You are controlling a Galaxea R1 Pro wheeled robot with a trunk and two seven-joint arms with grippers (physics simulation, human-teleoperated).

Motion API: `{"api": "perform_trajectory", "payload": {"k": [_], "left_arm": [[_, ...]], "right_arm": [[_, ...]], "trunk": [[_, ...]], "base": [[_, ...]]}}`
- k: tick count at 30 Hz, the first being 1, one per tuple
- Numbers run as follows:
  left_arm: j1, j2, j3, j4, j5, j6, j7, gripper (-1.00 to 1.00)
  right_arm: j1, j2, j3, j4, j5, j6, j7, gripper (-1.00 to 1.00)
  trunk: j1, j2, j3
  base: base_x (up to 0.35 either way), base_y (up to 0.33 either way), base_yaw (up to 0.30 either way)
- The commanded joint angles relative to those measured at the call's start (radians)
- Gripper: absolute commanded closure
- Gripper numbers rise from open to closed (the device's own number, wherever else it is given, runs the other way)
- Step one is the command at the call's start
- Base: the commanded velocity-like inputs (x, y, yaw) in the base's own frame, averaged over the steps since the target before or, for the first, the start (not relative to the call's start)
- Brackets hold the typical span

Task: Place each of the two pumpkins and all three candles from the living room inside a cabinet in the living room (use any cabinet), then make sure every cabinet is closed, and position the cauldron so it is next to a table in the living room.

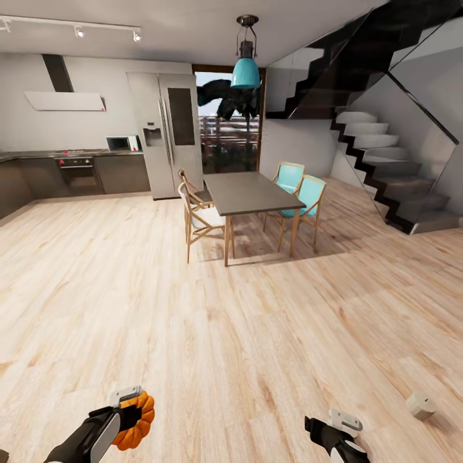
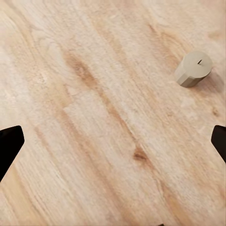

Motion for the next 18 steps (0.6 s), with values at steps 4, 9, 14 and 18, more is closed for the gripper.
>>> {"api": "perform_trajectory", "payload": {"k": [4,9,14,18], "left_arm": [[0.0,0.001,-0.006,-0.002,0.011,0.005,0.004,1.0],[0.0,0.001,-0.006,-0.004,0.011,0.005,0.001,1.0],[0.0,0.001,-0.006,-0.006,0.011,0.005,0.0,1.0],[0.0,0.002,-0.006,-0.007,0.011,0.005,-0.001,1.0]], "right_arm": [[0.0,0.001,-0.001,-0.003,-0.01,0.005,-0.003,-1.0],[0.0,0.001,-0.001,-0.003,-0.01,0.005,-0.003,-1.0],[0.0,0.001,-0.002,-0.003,-0.01,0.005,-0.003,-1.0],[0.0,0.001,-0.001,-0.003,-0.009,0.005,-0.003,-1.0]], "trunk": [[-0.015,0.028,0.011],[-0.035,0.063,0.027],[-0.054,0.098,0.043],[-0.069,0.126,0.055]], "base": [[0.0,0.0,0.0],[0.0,0.0,0.0],[0.0,0.0,0.0],[0.0,0.0,0.0]]}}
